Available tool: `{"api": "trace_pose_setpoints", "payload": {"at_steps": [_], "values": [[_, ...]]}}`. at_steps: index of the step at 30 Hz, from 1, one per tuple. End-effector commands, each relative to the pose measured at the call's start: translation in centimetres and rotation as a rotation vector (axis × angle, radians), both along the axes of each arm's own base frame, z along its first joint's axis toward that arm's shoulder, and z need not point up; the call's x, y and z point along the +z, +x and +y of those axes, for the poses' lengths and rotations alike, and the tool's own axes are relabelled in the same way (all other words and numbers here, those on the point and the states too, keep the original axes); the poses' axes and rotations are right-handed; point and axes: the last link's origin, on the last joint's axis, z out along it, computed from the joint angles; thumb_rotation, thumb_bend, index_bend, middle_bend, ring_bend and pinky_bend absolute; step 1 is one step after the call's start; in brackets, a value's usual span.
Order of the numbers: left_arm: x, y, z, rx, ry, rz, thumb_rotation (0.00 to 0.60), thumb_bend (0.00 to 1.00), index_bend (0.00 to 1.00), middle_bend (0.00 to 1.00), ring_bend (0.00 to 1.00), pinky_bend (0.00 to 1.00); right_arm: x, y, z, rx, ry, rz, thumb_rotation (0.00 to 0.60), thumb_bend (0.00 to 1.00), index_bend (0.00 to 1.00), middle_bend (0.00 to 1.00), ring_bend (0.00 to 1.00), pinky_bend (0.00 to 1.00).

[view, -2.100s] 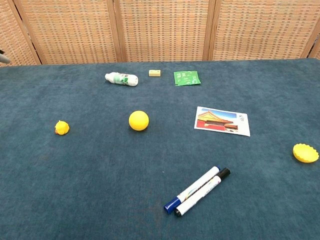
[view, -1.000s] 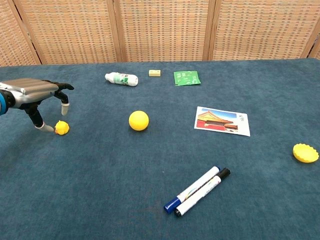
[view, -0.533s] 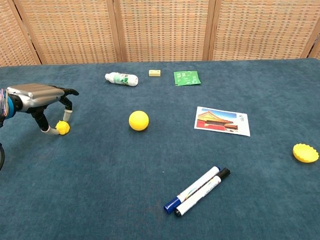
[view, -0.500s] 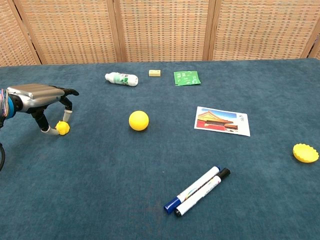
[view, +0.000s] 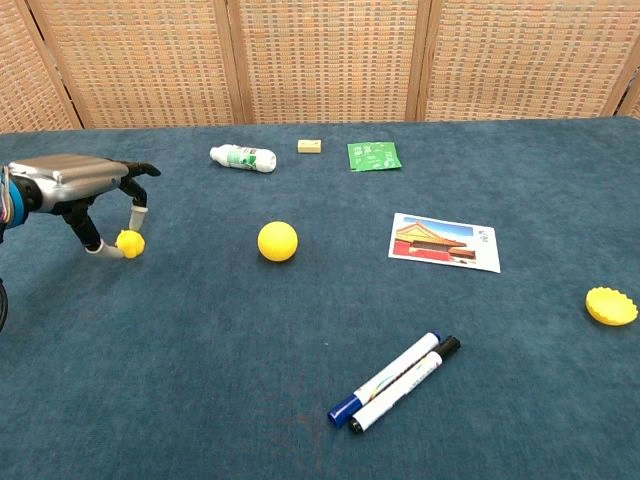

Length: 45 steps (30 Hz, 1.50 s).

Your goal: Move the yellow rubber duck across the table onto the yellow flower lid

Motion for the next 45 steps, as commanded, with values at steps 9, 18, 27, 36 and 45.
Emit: {"api": "trace_pose_setpoints", "payload": {"at_steps": [9, 18, 27, 36, 45], "values": [[2.3, 11.8, -4.3, -0.479, -0.11, -0.092, 0.6, 0.29, 0.57, 0.0, 0.0, 0.0, 0.1, 0.1, 0.1, -0.002, -0.006, -0.002, 0.6, 0.0, 0.0, 0.0, 0.0, 0.0], [-2.7, 17.5, -4.0, -0.6, -0.214, -0.012, 0.6, 0.29, 0.57, 0.0, 0.0, 0.0, 0.3, -0.2, 0.2, -0.018, -0.011, -0.008, 0.6, 0.0, 0.0, 0.0, 0.0, 0.0], [-8.2, 19.6, -3.2, -0.602, -0.27, 0.081, 0.6, 0.29, 0.57, 0.0, 0.0, 0.0, 0.6, -1.1, -0.1, -0.056, -0.014, -0.021, 0.6, 0.0, 0.0, 0.0, 0.0, 0.0], [-11.7, 20.1, -2.9, -0.579, -0.296, 0.112, 0.6, 0.29, 0.57, 0.0, 0.0, 0.0, 0.6, -1.5, -0.3, -0.073, -0.007, -0.024, 0.6, 0.0, 0.0, 0.0, 0.0, 0.0], [-12.5, 20.0, -2.6, -0.572, -0.306, 0.129, 0.6, 0.27, 0.46, 0.0, 0.0, 0.0, 0.7, -1.6, -0.4, -0.081, -0.01, -0.033, 0.6, 0.0, 0.0, 0.0, 0.0, 0.0]]}}
